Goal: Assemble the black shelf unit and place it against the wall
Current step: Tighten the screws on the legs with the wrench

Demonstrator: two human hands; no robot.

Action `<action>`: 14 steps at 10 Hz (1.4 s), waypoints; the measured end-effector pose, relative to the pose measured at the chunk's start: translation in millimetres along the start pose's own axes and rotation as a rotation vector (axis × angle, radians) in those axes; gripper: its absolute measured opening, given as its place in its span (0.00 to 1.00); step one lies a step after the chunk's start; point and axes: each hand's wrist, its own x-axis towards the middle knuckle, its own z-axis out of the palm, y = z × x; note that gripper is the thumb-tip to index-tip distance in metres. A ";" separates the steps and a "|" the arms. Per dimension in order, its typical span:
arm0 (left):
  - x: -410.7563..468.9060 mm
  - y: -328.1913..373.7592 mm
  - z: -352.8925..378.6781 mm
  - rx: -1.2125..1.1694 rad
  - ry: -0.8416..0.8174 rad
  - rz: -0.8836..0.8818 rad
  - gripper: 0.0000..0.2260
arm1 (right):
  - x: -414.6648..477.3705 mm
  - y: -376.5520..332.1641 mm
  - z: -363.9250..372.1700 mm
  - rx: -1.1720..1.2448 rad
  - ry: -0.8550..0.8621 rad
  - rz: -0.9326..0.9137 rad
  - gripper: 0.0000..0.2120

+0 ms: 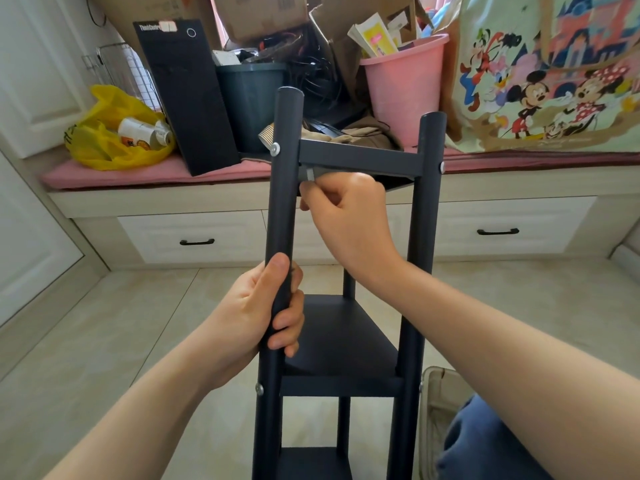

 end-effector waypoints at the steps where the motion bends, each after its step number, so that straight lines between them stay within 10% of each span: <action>1: -0.6 -0.3 -0.1 0.000 0.002 -0.003 0.23 | -0.7 0.1 0.6 -0.017 -0.016 -0.007 0.14; 6: -1.6 -2.6 1.7 -0.024 -0.021 0.000 0.22 | 1.1 0.3 22.9 -0.051 0.082 -0.164 0.27; 9: -1.9 -4.7 2.5 -0.041 -0.048 0.000 0.20 | 1.5 10.6 28.4 -0.062 0.076 -0.173 0.16; 14: 4.7 -4.8 5.6 -0.019 -0.002 0.052 0.20 | -15.0 -10.1 -28.0 0.159 -0.170 0.317 0.13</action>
